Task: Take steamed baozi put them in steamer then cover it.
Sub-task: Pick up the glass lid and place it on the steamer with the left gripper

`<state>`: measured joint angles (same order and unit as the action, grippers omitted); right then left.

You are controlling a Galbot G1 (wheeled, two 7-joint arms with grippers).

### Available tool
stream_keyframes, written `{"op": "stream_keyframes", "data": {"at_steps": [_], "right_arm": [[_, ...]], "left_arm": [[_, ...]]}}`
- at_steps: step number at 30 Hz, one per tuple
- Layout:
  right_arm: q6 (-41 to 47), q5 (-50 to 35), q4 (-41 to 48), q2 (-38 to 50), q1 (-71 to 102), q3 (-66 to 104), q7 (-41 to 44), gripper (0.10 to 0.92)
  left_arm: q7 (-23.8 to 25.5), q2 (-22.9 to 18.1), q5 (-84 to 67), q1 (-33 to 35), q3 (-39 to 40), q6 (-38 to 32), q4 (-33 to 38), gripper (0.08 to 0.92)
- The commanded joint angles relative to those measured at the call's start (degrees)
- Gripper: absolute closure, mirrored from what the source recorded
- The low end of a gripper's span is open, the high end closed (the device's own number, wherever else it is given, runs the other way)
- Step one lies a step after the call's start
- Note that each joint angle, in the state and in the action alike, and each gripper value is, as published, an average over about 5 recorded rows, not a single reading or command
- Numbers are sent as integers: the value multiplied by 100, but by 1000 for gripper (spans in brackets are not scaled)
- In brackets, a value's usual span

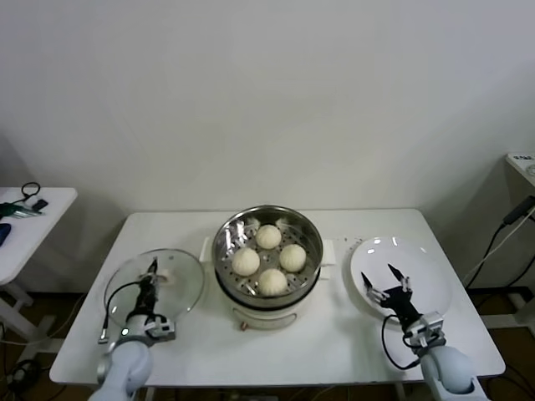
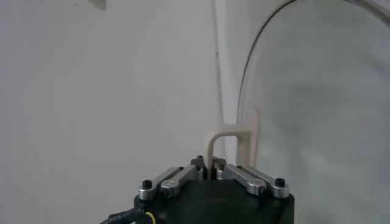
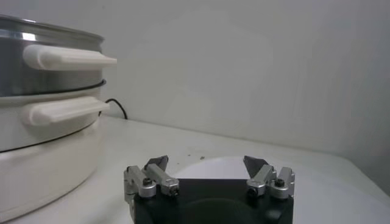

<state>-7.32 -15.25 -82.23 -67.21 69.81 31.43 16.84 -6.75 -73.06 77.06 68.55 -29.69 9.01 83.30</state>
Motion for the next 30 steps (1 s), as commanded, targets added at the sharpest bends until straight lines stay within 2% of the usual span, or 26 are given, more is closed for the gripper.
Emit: {"op": "stream_keyframes", "data": {"at_steps": [1, 9, 18, 24, 30], "right_arm": [[-31, -5, 30, 76, -17, 12, 0, 203], [-44, -100, 31, 277, 2, 62, 16, 203], [-71, -165, 94, 414, -32, 117, 54, 203], [-78, -143, 182, 450, -115, 68, 52, 203], [-64, -122, 276, 504, -263, -76, 19, 203]], "left_arm": [[69, 203, -198, 398, -73, 120, 943, 848], [83, 389, -262, 1158, -343, 496, 2128, 848], [98, 564, -75, 1972, -353, 1448, 3505, 848], [0, 868, -84, 2105, -175, 1910, 4006, 848], [175, 1471, -208, 1875, 295, 2288, 4350, 848]]}}
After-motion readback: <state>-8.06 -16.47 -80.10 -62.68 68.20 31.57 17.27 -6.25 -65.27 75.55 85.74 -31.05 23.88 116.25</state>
